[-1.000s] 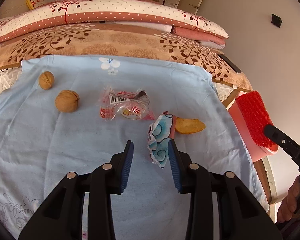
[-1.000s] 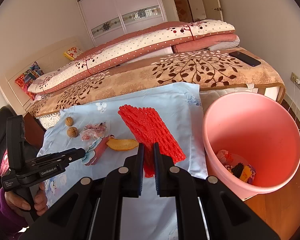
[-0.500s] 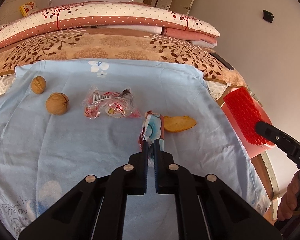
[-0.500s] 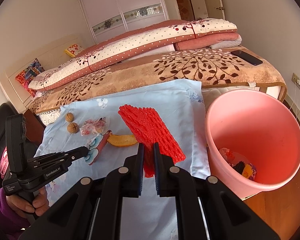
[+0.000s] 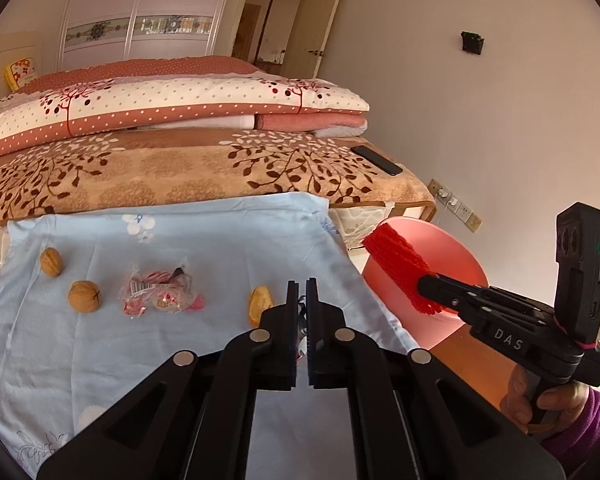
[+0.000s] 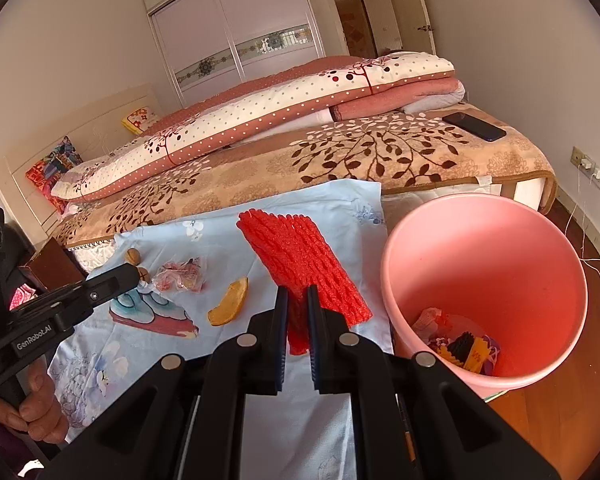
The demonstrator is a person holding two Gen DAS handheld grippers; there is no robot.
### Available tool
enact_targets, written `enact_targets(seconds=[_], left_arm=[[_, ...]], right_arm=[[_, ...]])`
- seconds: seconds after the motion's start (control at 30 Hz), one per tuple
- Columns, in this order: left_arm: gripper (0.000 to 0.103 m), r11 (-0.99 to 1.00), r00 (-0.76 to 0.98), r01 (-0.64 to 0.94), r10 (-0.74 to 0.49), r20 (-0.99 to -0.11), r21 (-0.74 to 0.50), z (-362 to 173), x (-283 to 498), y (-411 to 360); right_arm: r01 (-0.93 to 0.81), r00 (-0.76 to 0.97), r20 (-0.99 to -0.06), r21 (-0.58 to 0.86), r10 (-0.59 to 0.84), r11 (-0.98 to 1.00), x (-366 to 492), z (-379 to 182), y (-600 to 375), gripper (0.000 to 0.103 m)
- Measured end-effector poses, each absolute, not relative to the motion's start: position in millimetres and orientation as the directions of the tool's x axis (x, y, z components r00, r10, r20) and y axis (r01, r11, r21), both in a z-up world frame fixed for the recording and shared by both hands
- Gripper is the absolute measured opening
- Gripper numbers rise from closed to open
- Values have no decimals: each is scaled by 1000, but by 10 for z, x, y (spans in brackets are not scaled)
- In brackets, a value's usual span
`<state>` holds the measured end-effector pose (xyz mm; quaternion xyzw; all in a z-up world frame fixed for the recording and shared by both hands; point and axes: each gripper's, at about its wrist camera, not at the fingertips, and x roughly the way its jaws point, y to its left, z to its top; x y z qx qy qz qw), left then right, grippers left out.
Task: Collect trash
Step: 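Close the left tool on the blue-white wrapper while the right tool holds the red mesh, then carry the blue-white wrapper and red mesh in both tools over the pink bucket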
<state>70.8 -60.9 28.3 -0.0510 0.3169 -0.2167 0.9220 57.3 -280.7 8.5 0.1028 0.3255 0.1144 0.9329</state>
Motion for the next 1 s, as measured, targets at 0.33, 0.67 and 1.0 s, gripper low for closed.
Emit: enact_targets(seconds=[0.33,0.67,1.0], left_arm=[[3,856,690,459,-511,-512,-236,543,825,-1008],[3,782,635,584,-607,-477,-218,660,939,-1756],[3,747,584,634,-633,-507,-202,520,1026,-2302]], right_arm=[[-73,794,-563,285,229,956,549,125,-3128,9],[52,809,-572,302,137,952,554,56,-3623,9],[148,798,-598,320,78,936,526,-99,-3991,9]])
